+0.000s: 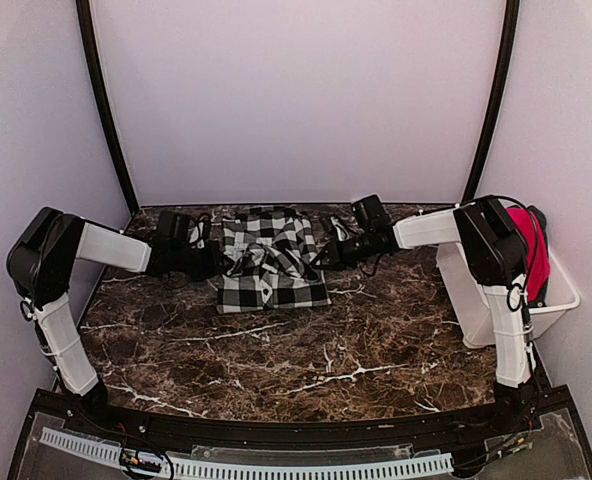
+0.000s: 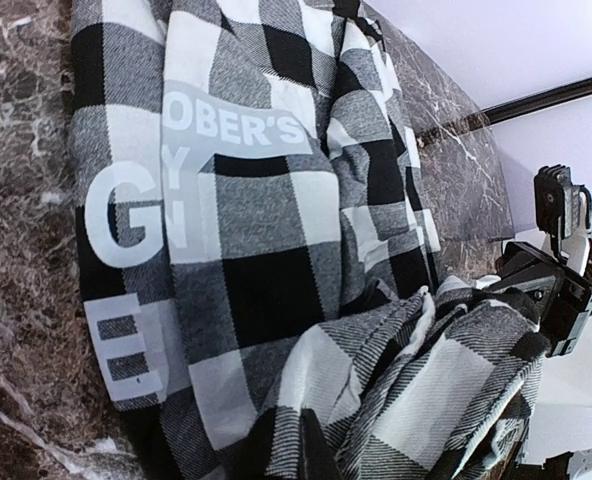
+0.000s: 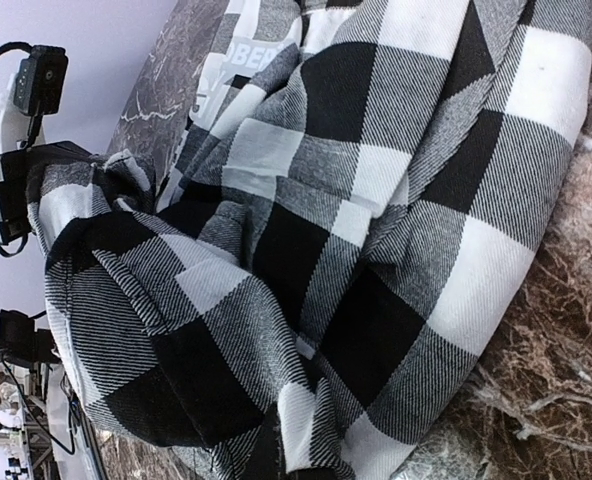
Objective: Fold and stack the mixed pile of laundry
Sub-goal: Fold the rectangle-folded shirt at the center of the board.
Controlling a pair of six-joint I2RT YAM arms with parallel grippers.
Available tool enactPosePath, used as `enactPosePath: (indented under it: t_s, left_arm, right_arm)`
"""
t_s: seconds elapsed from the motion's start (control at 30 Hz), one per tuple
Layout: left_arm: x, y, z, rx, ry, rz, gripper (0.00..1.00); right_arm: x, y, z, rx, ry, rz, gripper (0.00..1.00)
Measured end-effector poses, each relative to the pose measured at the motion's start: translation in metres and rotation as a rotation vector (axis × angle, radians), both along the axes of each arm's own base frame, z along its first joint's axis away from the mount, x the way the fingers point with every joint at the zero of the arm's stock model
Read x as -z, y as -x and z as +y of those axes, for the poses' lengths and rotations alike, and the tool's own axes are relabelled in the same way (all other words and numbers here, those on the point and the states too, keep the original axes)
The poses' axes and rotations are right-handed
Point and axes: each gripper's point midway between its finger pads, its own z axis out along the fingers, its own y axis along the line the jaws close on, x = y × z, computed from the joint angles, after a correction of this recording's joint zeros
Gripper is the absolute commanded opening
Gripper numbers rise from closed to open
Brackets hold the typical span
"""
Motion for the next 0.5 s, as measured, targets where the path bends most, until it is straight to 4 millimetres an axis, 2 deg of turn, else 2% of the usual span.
enactPosePath:
  t_s: [0.1, 0.27, 0.3, 0.33, 0.37, 0.4, 0.43, 0.5]
  left_arm:
    - [-0.011, -0.008, -0.002, 0.002, 0.003, -0.027, 0.00]
    - [-0.026, -0.028, -0.001, -0.006, 0.007, -0.068, 0.00]
    - [-0.025, -0.031, -0.001, -0.008, 0.006, -0.070, 0.04]
    - [-0.020, -0.036, 0.000, -0.011, 0.004, -0.065, 0.07]
    - [-0.016, -0.038, 0.000, -0.013, 0.001, -0.059, 0.14]
    - [-0.009, -0.040, 0.002, -0.016, -0.002, -0.046, 0.17]
    - [0.000, -0.042, 0.003, -0.018, -0.006, -0.030, 0.25]
    - [0.014, -0.043, 0.007, -0.025, -0.009, 0.001, 0.34]
  right_arm:
    - [-0.008, -0.004, 0.002, -0.001, -0.006, -0.014, 0.00]
    - [-0.031, -0.021, 0.007, 0.007, -0.033, -0.065, 0.00]
    - [-0.034, -0.026, 0.007, 0.010, -0.038, -0.073, 0.02]
    - [-0.034, -0.030, 0.008, 0.013, -0.041, -0.077, 0.06]
    - [-0.033, -0.035, 0.009, 0.015, -0.045, -0.079, 0.10]
    - [-0.030, -0.037, 0.010, 0.015, -0.046, -0.078, 0.17]
    - [-0.025, -0.040, 0.010, 0.017, -0.044, -0.071, 0.25]
    - [-0.012, -0.043, 0.011, 0.015, -0.036, -0.052, 0.36]
